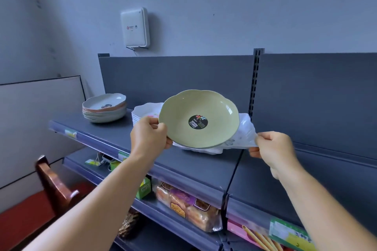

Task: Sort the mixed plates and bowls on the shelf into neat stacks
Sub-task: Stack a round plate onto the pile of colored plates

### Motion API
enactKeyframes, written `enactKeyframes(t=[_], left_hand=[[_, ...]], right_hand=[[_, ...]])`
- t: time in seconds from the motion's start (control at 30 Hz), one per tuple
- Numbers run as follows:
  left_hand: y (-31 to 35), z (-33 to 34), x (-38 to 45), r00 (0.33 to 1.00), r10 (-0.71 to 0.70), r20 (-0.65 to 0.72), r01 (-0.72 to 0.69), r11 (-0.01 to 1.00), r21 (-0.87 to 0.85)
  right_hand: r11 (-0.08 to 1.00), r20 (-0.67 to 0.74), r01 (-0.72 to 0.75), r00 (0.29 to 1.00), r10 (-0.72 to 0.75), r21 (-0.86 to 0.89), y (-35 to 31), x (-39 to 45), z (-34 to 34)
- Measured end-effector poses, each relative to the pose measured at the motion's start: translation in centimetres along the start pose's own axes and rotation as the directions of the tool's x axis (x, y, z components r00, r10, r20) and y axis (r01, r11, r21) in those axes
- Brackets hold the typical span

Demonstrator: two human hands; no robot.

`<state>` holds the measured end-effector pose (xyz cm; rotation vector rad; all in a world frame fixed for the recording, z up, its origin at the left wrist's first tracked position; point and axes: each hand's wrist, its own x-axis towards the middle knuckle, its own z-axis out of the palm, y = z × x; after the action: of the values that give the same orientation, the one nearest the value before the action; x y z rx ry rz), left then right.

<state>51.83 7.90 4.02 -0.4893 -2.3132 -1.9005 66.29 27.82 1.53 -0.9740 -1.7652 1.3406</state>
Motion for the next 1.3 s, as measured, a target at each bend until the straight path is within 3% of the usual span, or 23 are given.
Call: enactKeyframes(t=[0.27, 0.63, 0.83, 1.07, 1.3], left_hand=[[-0.9, 1.3, 7.4, 0.999, -0.022, -0.038, 0.021, 0.999, -0.028], [-3.6, 2.8, 10.6, 0.999, -0.051, -0.01, 0.051, 0.998, 0.03], [-4.4, 2.4, 11.1, 0.998, -0.056, 0.023, 0.055, 0.998, 0.035], [-5.2, -0.2, 12.3, 0.997, -0.037, 0.065, 0.037, 0.999, 0.0], [-7.4, -7.0, 15.5, 0.999, 0.019, 0.048, -0.018, 1.0, -0.02]], right_hand=[[0.999, 0.015, -0.035, 0.999, 0.036, -0.037, 0.2, 6.1, 5.7], [0.922, 0.153, 0.033, 0.988, 0.029, -0.386, 1.7, 6.9, 9.1], [0.828, 0.141, 0.122, 0.989, -0.053, -0.548, 0.7, 6.1, 9.2], [0.901, 0.172, 0.314, 0.947, -0.272, -0.301, -3.1, 3.1, 12.3], [0.926, 0.143, 0.336, 0.939, -0.314, -0.175, -5.7, 0.5, 19.7]])
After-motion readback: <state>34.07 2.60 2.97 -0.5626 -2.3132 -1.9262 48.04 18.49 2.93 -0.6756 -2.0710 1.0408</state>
